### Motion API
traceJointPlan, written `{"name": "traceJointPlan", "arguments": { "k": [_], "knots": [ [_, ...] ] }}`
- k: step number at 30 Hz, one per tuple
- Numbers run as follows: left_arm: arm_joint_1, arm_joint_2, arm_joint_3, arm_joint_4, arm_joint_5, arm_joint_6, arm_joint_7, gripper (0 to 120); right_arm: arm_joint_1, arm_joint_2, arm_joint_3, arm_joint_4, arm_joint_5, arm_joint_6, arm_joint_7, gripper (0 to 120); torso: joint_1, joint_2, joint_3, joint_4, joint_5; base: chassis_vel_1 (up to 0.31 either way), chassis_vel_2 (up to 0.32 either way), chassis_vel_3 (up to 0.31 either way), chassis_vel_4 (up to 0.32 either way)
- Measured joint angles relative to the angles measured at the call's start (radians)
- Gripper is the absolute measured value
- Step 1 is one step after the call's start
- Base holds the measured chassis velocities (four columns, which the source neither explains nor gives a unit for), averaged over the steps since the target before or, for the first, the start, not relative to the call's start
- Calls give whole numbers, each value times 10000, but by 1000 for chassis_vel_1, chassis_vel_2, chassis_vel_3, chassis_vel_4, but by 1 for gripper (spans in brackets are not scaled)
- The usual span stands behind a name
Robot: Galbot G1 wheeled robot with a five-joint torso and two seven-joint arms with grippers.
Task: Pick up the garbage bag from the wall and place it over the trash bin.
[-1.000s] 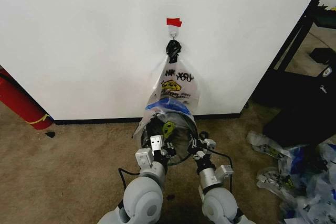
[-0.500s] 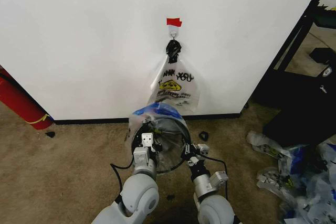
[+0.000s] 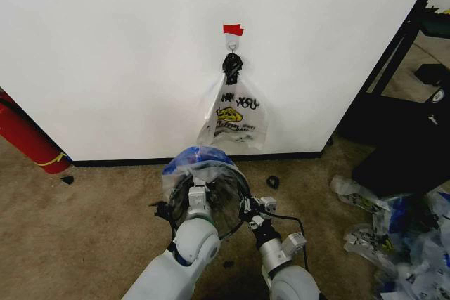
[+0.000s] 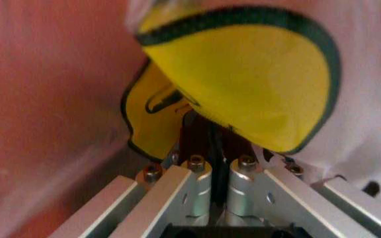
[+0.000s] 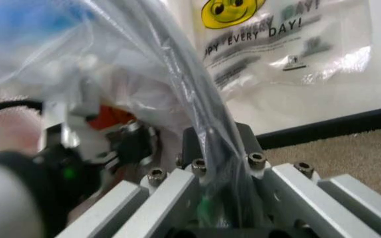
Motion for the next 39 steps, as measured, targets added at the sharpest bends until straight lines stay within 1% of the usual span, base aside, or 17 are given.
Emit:
{"name": "traceJointPlan", "arguments": {
  "k": [5, 13, 15, 17, 18, 21, 23, 26, 27, 32, 35, 39],
  "knots": [
    [-348, 71, 9, 335, -74, 80, 35, 0, -82, -270, 64, 373, 418, -349, -16, 0, 0, 0, 0, 0, -1, 0, 0, 0, 0],
    [-401, 157, 10, 401, -172, 113, 150, 0, -66, -341, 161, 470, 590, -422, -124, 0, 0, 2, -1, -1, -1, 0, 0, 0, 0],
    [-260, 252, 29, 174, -281, 21, 482, 0, 7, -288, 211, 358, 584, -290, -174, 0, 0, 2, -1, -1, -1, 0, 0, 0, 0],
    [156, 446, 130, -306, -366, -275, 1344, 0, 204, -118, 262, -20, 558, 9, -272, 0, 0, 3, -2, 1, 0, 0, 0, 0, 0],
    [392, 529, 189, -498, -319, -349, 1589, 0, 292, -30, 300, -240, 520, 132, -302, 0, 0, 2, -1, 0, -2, 0, 0, 0, 0],
    [710, 620, 268, -775, -236, -399, 1734, 0, 429, 111, 318, -520, 503, 216, -308, 0, 0, 2, -1, -1, -1, 0, 0, 0, 0],
    [1094, 715, 393, -1040, -53, -420, 1775, 0, 560, 297, 328, -722, 525, 241, -295, 0, 0, 2, -1, 1, -1, 0, 0, 0, 0],
    [1528, 807, 558, -1330, 582, -882, 1954, 0, 688, 497, 294, -918, 597, 242, -192, 0, 0, 2, -1, 1, -1, 0, 0, 0, 0],
    [1528, 807, 558, -1330, 582, -882, 1954, 0, 688, 497, 294, -918, 597, 242, -192, 0, 0, 2, -1, 1, -1, 0, 0, 0, 0],
    [1691, 747, 494, -1480, 1830, -1907, 2356, 0, 642, 563, 192, -1010, 581, 150, 9, 0, 0, 2, -1, 0, -1, 0, 0, 0, 0],
    [1655, 701, 428, -1466, 2137, -1970, 2371, 0, 543, 521, 152, -985, 517, 118, 20, 0, 0, 2, -1, 0, -1, 0, 0, 0, 0],
    [1519, 633, 244, -1206, 2472, -1692, 2126, 0, 292, 363, 90, -690, 388, 104, -28, 0, 0, 2, -1, -1, -1, 0, 0, 0, 0]
  ]
}}
